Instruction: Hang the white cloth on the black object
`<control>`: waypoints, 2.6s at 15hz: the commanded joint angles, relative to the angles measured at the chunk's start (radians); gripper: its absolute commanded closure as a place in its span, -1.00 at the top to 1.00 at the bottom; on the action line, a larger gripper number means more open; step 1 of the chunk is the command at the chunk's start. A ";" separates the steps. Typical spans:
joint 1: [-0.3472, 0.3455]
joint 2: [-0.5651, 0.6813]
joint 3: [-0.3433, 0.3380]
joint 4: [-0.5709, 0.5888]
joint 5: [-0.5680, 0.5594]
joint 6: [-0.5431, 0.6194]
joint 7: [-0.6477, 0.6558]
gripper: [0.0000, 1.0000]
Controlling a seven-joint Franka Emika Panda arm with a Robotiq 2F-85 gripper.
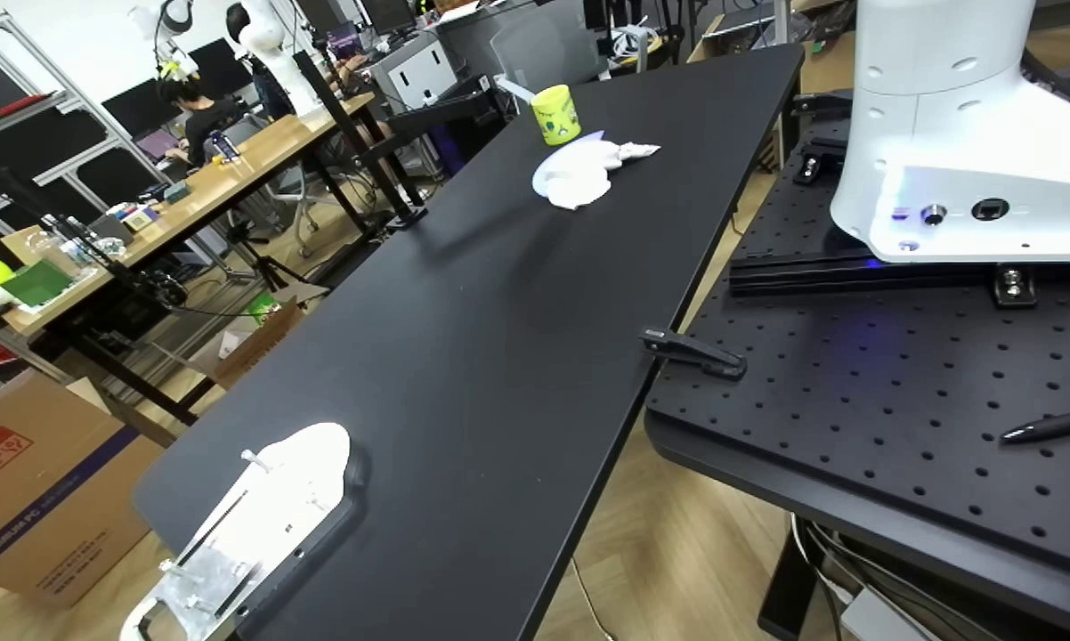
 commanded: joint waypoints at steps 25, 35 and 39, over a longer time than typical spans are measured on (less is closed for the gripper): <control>-0.115 0.672 0.282 0.387 -0.100 0.142 -0.150 -0.08; -0.069 0.569 0.225 0.375 -0.126 -0.010 -0.064 -1.00; -0.040 0.449 0.207 0.381 -0.146 -0.172 0.080 -0.99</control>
